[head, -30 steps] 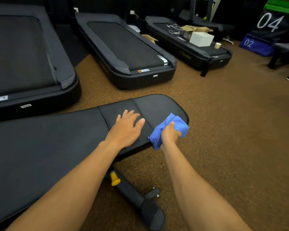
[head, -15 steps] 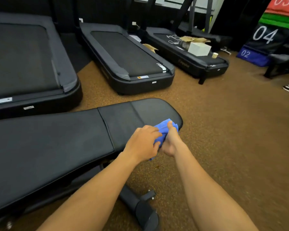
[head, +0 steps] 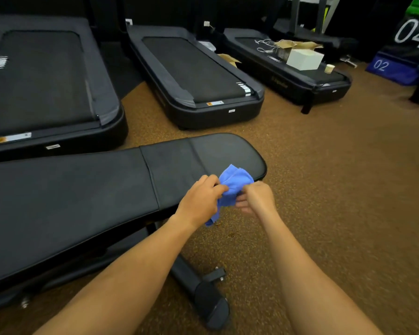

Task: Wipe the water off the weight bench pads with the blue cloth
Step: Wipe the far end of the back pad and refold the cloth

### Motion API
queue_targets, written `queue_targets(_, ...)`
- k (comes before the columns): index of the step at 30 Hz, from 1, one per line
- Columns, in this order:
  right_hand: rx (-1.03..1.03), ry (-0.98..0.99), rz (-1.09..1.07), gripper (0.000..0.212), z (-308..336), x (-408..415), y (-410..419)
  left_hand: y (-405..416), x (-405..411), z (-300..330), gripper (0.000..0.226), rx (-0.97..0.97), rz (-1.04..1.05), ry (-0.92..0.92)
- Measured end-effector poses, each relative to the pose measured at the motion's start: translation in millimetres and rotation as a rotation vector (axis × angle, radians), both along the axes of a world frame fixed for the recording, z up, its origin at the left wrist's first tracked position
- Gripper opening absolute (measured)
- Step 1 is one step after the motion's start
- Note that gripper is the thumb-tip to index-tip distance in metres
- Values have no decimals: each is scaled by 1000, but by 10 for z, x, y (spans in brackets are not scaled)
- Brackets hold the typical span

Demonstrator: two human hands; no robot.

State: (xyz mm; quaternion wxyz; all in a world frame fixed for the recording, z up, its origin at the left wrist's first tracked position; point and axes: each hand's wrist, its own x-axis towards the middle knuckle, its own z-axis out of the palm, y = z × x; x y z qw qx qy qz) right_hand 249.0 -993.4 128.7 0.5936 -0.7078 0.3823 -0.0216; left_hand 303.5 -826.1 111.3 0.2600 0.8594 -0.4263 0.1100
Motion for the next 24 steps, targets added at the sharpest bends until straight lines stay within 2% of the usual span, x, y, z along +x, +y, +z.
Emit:
queue_targets(3, -337, -60, 31, 52, -75, 1, 68, 132, 19, -2, 30, 17, -38, -4)
queue_targets(5, -427, -85, 107, 66, -135, 15, 112, 220, 24, 19, 36, 23, -69, -16)
queue_targets(6, -434, -107, 123, 66, -140, 26, 135, 264, 24, 33, 39, 23, -86, -20)
queue_targets(11, -403, -113, 105, 38, -5, 40, 218, 460, 3, 82, 51, 46, -127, -35)
queue_targets(14, -500, -83, 132, 11, 56, 82, 264, 571, 3, 118, 52, 69, -147, -52)
queue_targets(17, -562, -111, 194, 18, 134, 165, 410, 801, -6, 202, 53, 78, -137, -74)
queue_targets(21, -606, -225, 397, 13, 235, 274, 790, 1357, 18, 281, 50, 137, -78, -133)
queue_targets(24, -592, -183, 578, 7, 226, 349, 1003, 1735, 50, 295, 52, 201, 5, -235)
